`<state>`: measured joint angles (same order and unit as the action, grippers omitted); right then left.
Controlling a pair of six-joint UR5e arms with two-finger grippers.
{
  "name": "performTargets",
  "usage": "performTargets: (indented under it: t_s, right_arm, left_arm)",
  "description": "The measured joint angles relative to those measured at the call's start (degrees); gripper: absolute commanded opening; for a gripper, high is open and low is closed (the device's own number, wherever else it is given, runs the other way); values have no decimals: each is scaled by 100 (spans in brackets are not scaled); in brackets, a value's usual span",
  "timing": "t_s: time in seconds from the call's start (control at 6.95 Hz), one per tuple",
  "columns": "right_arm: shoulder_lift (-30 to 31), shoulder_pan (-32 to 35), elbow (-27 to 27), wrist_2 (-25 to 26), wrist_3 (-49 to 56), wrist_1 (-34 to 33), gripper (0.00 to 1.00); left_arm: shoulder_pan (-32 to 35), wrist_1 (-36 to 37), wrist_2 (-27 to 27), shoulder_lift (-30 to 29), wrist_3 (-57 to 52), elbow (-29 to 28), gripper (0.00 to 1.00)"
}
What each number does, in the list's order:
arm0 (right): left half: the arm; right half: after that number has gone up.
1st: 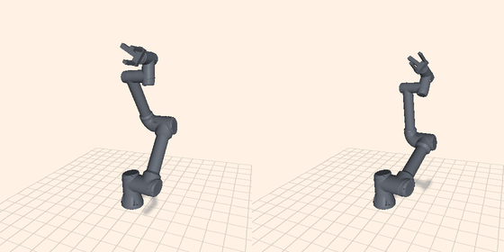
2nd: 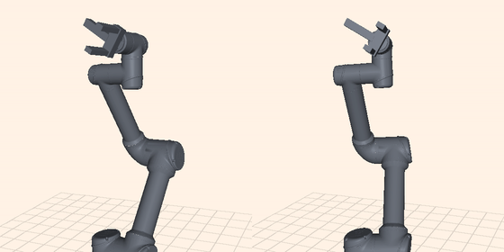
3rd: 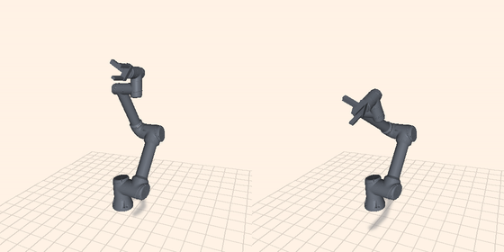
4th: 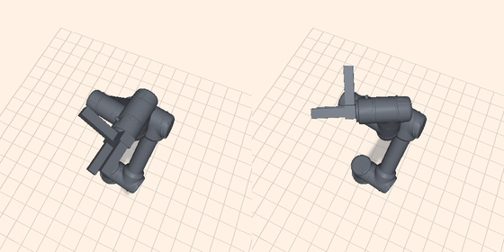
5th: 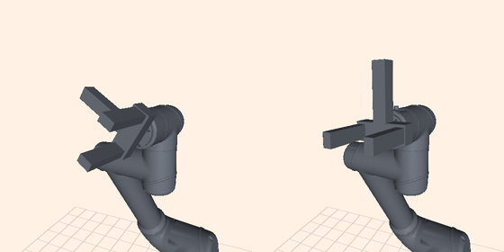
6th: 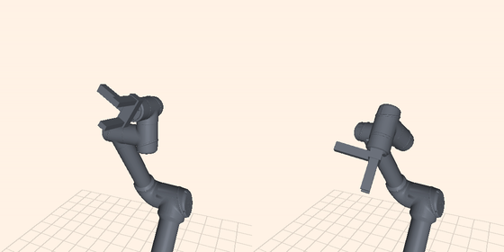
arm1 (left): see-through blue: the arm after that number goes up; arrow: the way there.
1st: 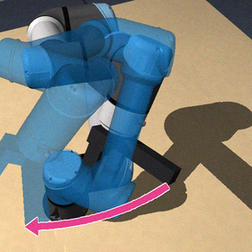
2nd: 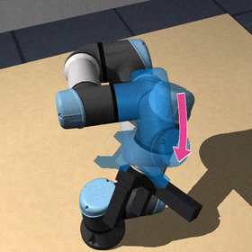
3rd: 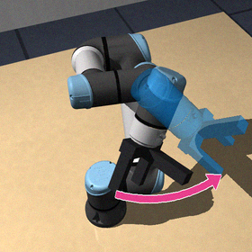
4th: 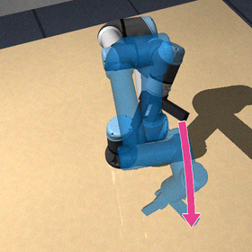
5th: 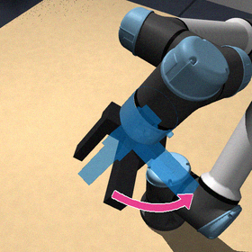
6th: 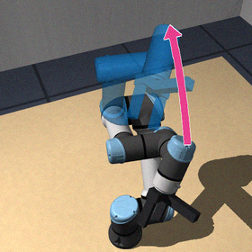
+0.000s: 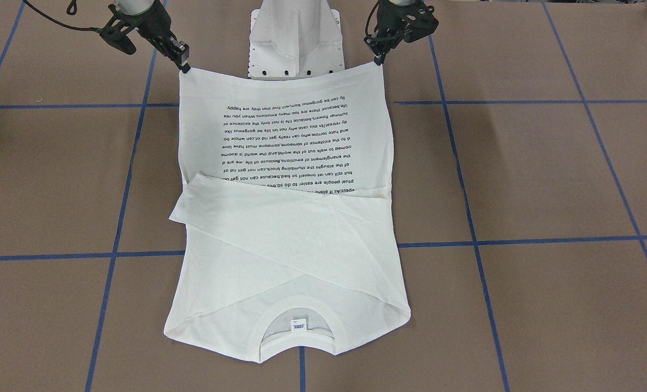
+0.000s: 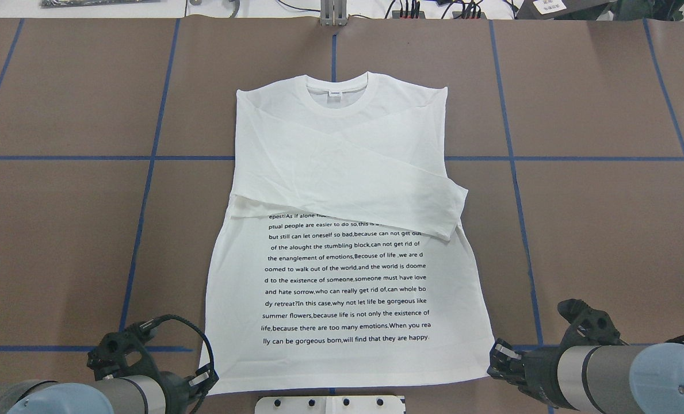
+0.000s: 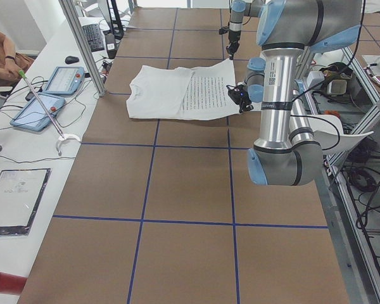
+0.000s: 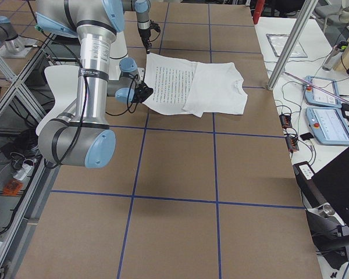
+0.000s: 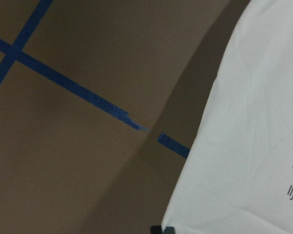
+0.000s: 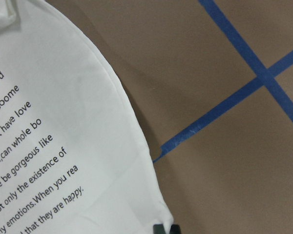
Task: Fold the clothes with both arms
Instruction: 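Lift the hem with both grippers and fold it toward the collar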
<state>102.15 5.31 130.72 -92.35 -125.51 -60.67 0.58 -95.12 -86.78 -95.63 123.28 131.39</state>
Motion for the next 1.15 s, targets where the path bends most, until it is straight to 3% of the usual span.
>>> performTargets:
  t_s: [0.29,0.72,1.15]
  right_arm:
    - [14,384,201,-12,4,-8,0]
    - [-356,1763,161,-704,186,-324,0]
    - [-2244,2716,-698,-937,1340,-2229,0]
  left_arm:
    - [185,-5,2,-226,29,176,0]
    - [1594,77,-446,-1133,-1427,-275,0]
    - [2857,-253,-841,-1892,-2526,-1546,0]
